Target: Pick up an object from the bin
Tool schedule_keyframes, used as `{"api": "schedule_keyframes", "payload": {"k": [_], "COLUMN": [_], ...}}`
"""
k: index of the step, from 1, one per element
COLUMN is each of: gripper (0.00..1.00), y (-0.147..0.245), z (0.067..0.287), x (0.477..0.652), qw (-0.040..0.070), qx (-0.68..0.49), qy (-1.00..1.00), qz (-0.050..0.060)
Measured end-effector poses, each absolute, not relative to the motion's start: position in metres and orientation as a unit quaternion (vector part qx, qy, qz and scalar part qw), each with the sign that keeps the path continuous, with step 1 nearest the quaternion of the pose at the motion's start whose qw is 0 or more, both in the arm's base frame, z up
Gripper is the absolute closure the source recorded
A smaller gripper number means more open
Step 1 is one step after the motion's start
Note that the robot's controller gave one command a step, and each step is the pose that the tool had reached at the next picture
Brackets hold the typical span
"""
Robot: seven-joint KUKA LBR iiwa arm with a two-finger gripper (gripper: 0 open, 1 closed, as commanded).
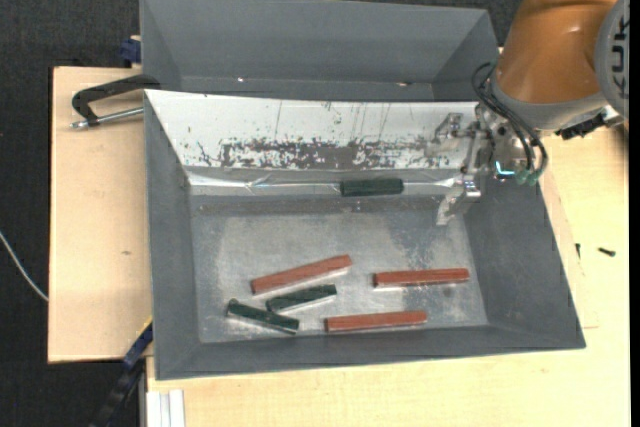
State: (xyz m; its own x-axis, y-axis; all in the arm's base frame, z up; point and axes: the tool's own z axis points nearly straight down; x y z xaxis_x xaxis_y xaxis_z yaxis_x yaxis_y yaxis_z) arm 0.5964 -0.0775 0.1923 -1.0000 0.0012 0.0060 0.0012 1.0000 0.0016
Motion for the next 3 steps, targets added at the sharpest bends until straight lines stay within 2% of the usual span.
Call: {"api": "schedule_keyframes", "payload": {"k": [1,2,3], "gripper": [0.0,0.0,0.0], "y": [-0.077,-0.076,-0.081], "z": [0.198,0.147,0.116], "x": [0.598,0.553,0.544], "qw": [-0.001,-0.003,0.001], "qx": [0.0,0.031,0.061], "qy": [-1.0,-1.0,-0.998], "qz": [0.0,0.0,-0.001]}}
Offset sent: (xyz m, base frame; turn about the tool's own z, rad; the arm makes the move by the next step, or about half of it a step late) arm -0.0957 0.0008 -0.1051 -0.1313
